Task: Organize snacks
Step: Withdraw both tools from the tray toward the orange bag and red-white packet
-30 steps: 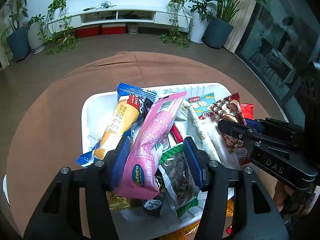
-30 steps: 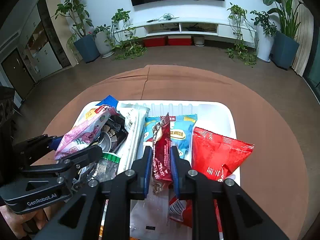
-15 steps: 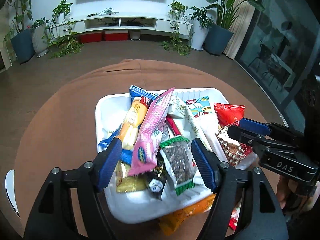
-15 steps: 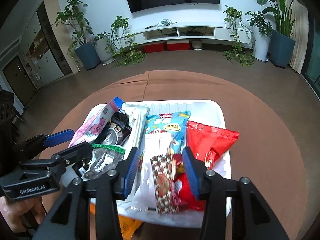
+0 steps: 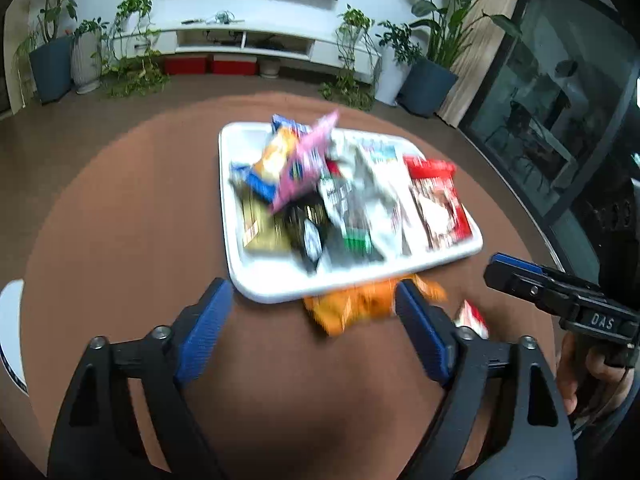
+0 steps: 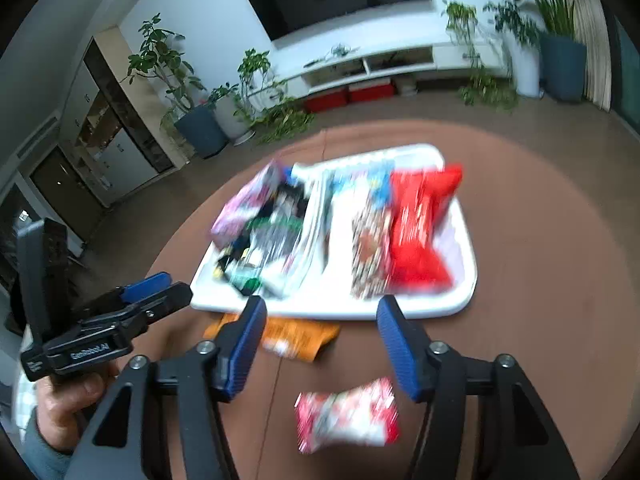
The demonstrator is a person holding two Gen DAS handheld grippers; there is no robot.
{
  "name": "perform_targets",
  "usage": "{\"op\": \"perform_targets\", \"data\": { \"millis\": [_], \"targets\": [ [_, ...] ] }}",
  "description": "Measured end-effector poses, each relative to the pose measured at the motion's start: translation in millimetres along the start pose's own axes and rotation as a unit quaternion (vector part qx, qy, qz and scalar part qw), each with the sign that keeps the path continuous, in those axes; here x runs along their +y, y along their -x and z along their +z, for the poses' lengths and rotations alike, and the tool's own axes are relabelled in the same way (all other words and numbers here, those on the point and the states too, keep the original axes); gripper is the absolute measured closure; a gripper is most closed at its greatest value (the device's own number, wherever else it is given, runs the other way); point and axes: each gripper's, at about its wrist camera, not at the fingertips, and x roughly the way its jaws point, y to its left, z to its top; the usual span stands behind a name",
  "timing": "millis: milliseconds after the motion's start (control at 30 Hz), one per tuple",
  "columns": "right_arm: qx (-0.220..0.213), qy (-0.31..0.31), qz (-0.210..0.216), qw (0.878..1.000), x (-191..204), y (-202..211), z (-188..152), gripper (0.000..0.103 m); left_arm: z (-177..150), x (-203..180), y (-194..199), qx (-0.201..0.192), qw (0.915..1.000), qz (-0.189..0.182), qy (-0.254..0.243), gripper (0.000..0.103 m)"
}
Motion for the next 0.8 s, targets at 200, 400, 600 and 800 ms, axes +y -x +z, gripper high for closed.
{"op": "perform_targets", "data": {
  "millis": [200, 400, 600, 800],
  "targets": [
    [0.027, 0.003, 0.014, 1.0, 11.9, -15.1, -20.2, 0.035, -53.0, -3.4, 12.0, 0.026, 0.9996, -0.004, -0.005, 0.004],
    [0.039, 0.029, 0.017, 0.999, 27.1, -34.9, -16.2, 0.025, -82.9, -6.8, 30.7, 0.015, 0.9996, -0.003, -0.026, 0.001],
    [0.051, 0.052, 0.001, 0.997, 32.9, -54.1, -10.4, 0.025, -95.8, 3.1, 50.2, 0.009, 0.9999, -0.009, -0.01, 0.001],
    [0.059, 0.072, -0.001, 0.996, 35.7, -68.7, -2.5, 0.024, -99.6, 13.1, 59.8, 0.003, 0.9999, -0.011, 0.006, 0.001]
  ]
}}
